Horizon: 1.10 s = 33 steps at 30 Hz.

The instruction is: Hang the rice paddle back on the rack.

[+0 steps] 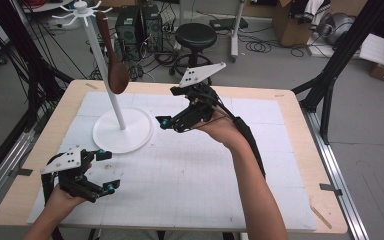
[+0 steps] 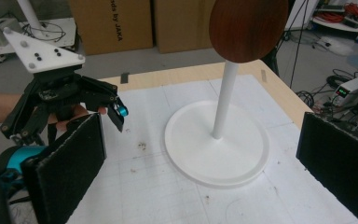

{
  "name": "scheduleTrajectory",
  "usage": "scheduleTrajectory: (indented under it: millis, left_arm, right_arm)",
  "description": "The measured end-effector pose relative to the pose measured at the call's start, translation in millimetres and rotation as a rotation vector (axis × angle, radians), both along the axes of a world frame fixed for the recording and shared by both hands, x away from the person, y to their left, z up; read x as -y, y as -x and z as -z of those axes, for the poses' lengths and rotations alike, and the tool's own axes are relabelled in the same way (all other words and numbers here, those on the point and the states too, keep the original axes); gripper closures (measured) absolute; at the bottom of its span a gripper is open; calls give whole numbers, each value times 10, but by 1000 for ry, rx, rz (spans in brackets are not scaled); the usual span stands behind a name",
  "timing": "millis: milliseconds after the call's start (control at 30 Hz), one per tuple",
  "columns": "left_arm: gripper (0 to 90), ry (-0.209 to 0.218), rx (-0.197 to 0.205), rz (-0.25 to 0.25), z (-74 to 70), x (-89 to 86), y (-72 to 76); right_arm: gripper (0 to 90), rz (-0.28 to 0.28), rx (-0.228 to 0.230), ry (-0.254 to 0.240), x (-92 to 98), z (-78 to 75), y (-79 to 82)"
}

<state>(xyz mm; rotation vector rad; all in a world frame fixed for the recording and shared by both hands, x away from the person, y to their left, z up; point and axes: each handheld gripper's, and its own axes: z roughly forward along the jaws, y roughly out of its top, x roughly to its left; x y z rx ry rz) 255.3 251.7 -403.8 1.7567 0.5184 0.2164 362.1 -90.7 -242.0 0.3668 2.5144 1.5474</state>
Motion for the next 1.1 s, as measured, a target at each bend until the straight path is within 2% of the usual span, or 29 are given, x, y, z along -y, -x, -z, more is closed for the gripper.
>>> scheduleTrajectory:
  millis: [333, 767, 1100]
  left_arm:
    - [17, 22, 0, -11, -12, -24, -5]
    - [17, 33, -2, -19, -15, -40, -19]
    - [17, 35, -4, -27, -14, -50, -30]
  right_arm:
    - [4, 31, -2, -12, 188, 138, 129]
    - [4, 77, -27, -18, 482, 455, 275]
    - [4, 96, -20, -58, 622, 609, 410]
